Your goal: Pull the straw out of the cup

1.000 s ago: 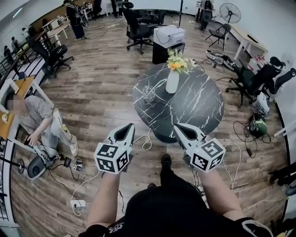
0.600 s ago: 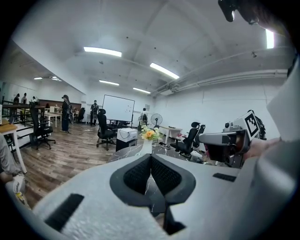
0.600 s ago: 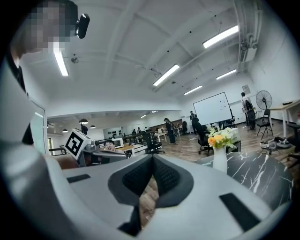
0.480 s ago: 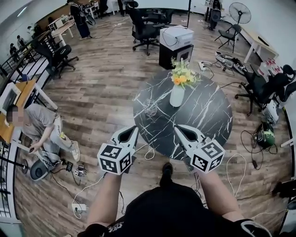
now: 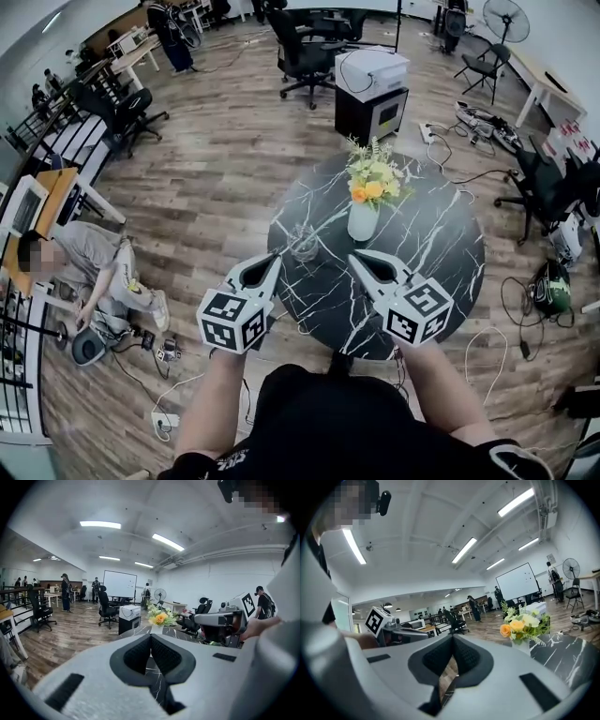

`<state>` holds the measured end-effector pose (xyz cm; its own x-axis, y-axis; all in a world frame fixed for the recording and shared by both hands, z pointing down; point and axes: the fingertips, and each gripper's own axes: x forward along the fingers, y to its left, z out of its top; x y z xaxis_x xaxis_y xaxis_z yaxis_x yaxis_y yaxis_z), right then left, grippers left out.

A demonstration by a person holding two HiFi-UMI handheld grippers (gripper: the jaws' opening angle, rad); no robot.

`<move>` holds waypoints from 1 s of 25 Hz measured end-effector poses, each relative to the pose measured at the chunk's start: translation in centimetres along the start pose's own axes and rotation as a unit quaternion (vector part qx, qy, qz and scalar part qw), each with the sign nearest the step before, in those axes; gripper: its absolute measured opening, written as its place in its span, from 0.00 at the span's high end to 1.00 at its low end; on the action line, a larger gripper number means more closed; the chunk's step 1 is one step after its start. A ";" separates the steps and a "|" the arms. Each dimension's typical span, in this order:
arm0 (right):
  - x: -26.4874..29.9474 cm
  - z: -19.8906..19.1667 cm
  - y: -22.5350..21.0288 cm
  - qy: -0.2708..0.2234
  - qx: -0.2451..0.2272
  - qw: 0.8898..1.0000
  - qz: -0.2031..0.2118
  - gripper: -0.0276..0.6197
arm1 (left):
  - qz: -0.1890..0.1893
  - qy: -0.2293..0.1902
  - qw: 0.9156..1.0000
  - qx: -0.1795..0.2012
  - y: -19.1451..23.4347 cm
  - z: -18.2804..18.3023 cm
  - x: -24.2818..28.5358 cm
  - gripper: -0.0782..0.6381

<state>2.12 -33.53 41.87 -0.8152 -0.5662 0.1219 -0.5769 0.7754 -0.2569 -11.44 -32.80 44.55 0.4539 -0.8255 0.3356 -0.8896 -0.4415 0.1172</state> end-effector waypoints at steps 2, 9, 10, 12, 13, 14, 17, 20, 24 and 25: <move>0.9 -0.3 -0.8 0.006 0.007 1.000 0.002 0.95 | 0.000 0.004 1.000 -0.004 0.5 -0.1 1.0 0.88; 3.2 -0.8 -2.3 0.024 0.020 0.999 -0.007 0.95 | -0.020 0.015 1.000 -0.012 2.3 -0.3 4.2 0.88; 3.6 -0.9 -2.5 0.028 0.021 0.999 -0.007 0.95 | -0.025 0.018 0.999 -0.010 2.6 -0.3 4.7 0.88; 4.3 -1.2 -3.0 0.036 0.021 0.999 -0.011 0.95 | -0.038 0.027 0.999 -0.005 3.0 -0.7 6.0 0.87; 4.6 -1.3 -3.4 0.037 0.023 0.999 -0.015 0.95 | -0.047 0.033 0.998 -0.002 3.0 -0.9 6.7 0.86; 4.8 -1.4 -3.8 0.039 0.026 0.999 -0.020 0.95 | -0.056 0.038 0.998 0.002 3.0 -1.1 7.4 0.85; 5.2 -1.9 -4.9 0.046 0.037 0.998 -0.036 0.95 | -0.086 0.055 0.995 0.017 2.7 -1.6 9.2 0.80; 5.2 -2.7 -5.9 0.055 0.048 0.996 -0.053 0.95 | -0.114 0.072 0.990 0.032 2.3 -2.5 11.1 0.76; 4.8 -4.2 -7.3 0.066 0.063 0.993 -0.071 0.95 | -0.136 0.094 0.985 0.054 2.1 -4.4 13.6 0.72; 4.8 -4.5 -7.5 0.068 0.066 0.993 -0.073 0.95 | -0.138 0.100 0.984 0.058 2.1 -4.9 14.1 0.70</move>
<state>2.31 -40.77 48.72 -0.7283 -0.6197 0.2923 -0.6846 0.6395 -0.3499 -7.16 -43.68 54.10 0.6478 -0.5877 0.4848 -0.7168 -0.6857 0.1265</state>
